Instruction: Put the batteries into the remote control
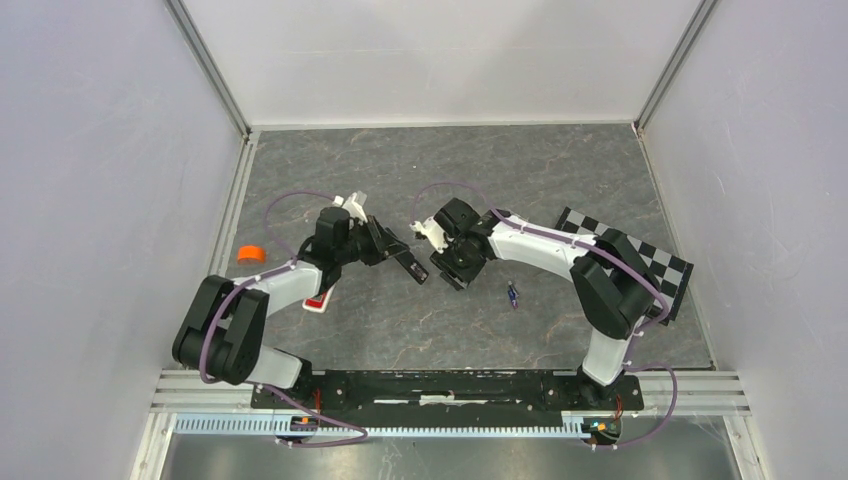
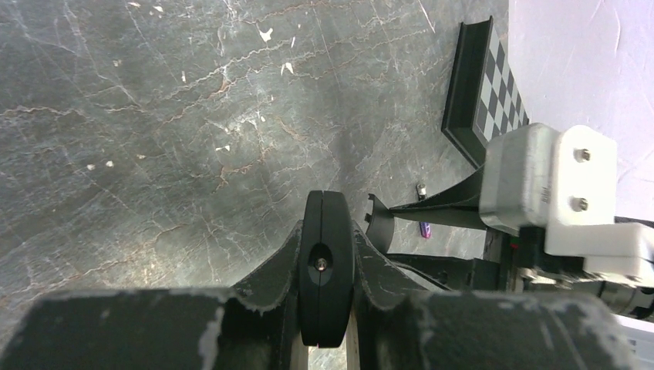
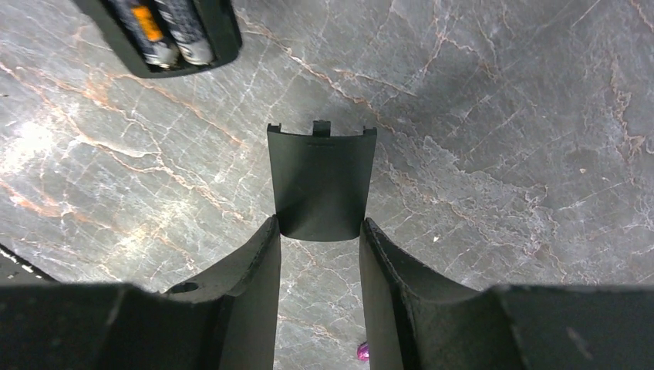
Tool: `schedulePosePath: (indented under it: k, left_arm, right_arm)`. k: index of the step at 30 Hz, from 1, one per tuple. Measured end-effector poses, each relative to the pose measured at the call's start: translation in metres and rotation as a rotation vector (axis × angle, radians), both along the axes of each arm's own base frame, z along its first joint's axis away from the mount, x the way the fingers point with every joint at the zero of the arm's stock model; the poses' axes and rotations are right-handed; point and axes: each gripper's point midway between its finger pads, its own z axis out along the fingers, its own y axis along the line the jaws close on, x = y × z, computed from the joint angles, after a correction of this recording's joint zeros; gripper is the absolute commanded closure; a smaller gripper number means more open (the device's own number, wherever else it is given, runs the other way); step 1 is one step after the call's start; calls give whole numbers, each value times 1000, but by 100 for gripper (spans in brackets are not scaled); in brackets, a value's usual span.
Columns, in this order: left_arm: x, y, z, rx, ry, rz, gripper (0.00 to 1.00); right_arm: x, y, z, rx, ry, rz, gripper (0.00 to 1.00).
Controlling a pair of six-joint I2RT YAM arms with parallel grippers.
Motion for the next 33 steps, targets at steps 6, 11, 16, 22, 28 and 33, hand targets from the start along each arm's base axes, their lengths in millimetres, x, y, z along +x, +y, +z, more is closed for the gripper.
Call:
schedulePosePath:
  k: [6, 11, 16, 22, 28, 33]
  left_arm:
    - [1, -7, -10, 4, 6, -16, 98]
    - [5, -10, -17, 12, 7, -13, 98]
    - [10, -16, -17, 6, -10, -18, 98]
    - [12, -19, -16, -16, -4, -13, 98]
    - [11, -23, -11, -50, 5, -19, 98]
    - [10, -24, -11, -55, 10, -25, 98]
  right_arm:
    - [-5, 8, 6, 54, 15, 20, 66]
    - [-12, 19, 10, 125, 43, 42, 66]
    - [-16, 33, 13, 199, 67, 50, 66]
    - [-10, 44, 18, 253, 49, 39, 66]
    - [-2, 51, 20, 283, 14, 26, 65]
    - [3, 52, 19, 288, -7, 18, 64]
